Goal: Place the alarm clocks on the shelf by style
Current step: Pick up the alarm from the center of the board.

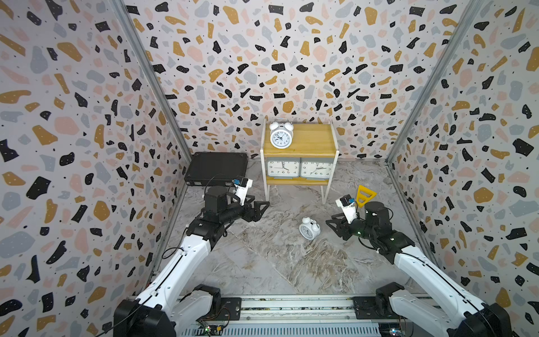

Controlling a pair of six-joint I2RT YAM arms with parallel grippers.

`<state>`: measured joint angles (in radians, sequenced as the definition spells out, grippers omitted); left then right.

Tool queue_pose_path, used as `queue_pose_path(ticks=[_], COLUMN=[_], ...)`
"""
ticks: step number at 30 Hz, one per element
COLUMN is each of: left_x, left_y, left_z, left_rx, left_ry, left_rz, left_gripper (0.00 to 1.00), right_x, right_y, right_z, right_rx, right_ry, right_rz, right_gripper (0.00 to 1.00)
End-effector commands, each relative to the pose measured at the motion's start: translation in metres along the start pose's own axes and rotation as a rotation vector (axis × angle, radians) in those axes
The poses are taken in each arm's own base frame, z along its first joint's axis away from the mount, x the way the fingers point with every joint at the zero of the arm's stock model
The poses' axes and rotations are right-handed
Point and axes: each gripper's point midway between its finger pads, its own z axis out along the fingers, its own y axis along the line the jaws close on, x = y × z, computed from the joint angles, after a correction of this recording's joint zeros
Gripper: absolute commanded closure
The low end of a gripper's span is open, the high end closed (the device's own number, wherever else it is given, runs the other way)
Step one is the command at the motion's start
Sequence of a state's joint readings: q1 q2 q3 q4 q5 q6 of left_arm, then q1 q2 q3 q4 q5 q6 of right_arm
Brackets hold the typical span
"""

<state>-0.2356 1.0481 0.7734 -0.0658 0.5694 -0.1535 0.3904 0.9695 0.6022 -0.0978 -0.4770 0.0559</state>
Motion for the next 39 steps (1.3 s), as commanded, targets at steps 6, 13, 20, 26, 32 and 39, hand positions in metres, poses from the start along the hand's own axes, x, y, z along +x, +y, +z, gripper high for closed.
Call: queue_pose_path(ticks=[6,13,20,26,32,39], left_x=[-0.014,-0.012,-0.012,-0.01,-0.011,-0.013], left_y=[0.002,0.004,0.004,0.003,0.002,-0.005], left_z=[-0.001,0.0,0.001,0.001,0.001,0.004], left_rx=[-0.011,-0.015,-0.014,-0.008,-0.005,0.047], left_ry=[-0.047,-0.039,-0.036,-0.029,-0.028,-0.021], left_rz=[0.045,0.046,0.048,0.046,0.05,0.056], left_gripper=[0.15,0.15,0.15,0.15,0.16,0.21], right_x=[-0.009,-0.004,-0.002,-0.002,0.005,0.005], right_y=[0.005,0.009,0.01,0.007,0.002,0.002], right_z=[0.025,0.04,0.05,0.06,0.063,0.06], right_rx=[-0.024,-0.045,-0.041,-0.026,-0.001,0.004], right_ry=[0.0,0.038,0.055,0.08,0.113,0.124], right_rz=[-0.01,-0.022,-0.031,-0.034,-0.039,-0.065], right_gripper=[0.65,0.64,0.7,0.84,0.89,1.0])
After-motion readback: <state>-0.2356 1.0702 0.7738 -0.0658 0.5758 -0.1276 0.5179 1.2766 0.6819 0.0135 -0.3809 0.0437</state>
